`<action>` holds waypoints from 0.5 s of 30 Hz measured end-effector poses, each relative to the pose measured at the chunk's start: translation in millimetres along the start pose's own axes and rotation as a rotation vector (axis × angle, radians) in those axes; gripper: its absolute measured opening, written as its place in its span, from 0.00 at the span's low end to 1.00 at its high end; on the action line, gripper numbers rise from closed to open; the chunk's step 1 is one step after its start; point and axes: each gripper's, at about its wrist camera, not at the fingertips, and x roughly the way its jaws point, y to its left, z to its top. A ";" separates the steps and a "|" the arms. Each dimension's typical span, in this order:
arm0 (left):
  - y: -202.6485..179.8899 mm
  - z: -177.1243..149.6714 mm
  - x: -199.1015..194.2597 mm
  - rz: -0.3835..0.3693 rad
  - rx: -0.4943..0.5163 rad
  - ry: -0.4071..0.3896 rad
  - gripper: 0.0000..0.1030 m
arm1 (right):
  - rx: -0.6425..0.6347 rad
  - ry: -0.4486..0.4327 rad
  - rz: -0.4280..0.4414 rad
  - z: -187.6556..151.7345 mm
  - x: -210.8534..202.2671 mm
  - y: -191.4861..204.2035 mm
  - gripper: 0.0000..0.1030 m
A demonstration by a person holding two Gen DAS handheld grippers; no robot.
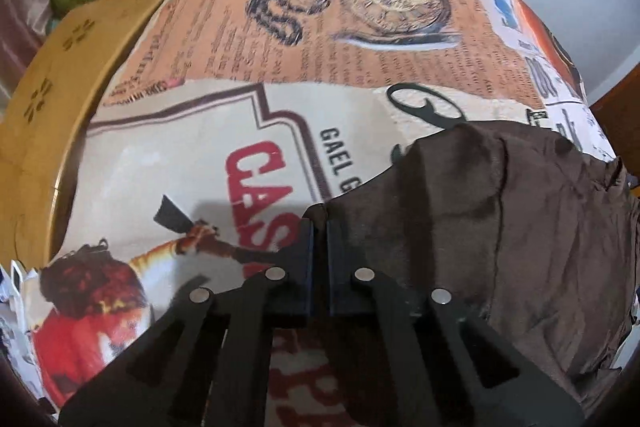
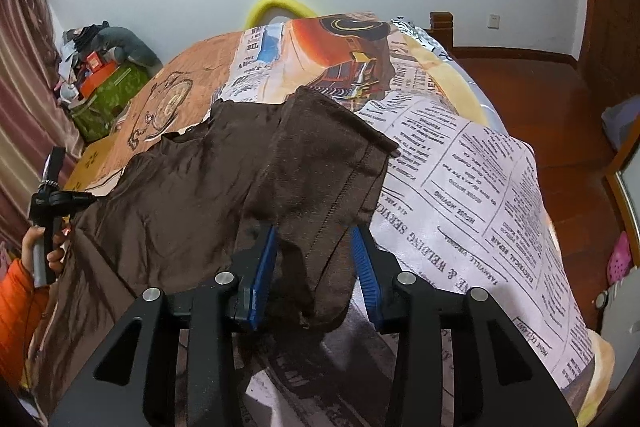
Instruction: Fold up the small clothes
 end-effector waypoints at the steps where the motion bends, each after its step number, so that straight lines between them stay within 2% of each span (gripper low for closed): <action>1: -1.0 0.2 -8.4 0.007 0.006 -0.018 0.04 | -0.006 -0.009 -0.005 0.4 -3.5 -0.6 0.34; 4: -8.9 6.1 -40.7 0.035 0.031 -0.098 0.04 | -0.015 -0.023 -0.015 0.8 -11.6 -2.0 0.34; 10: -45.2 21.8 -113.5 0.015 0.090 -0.240 0.04 | -0.025 -0.056 -0.005 0.6 -22.2 -5.3 0.34; 15: -97.4 15.4 -144.8 -0.069 0.165 -0.254 0.04 | -0.018 -0.068 0.014 -1.9 -26.1 -8.0 0.34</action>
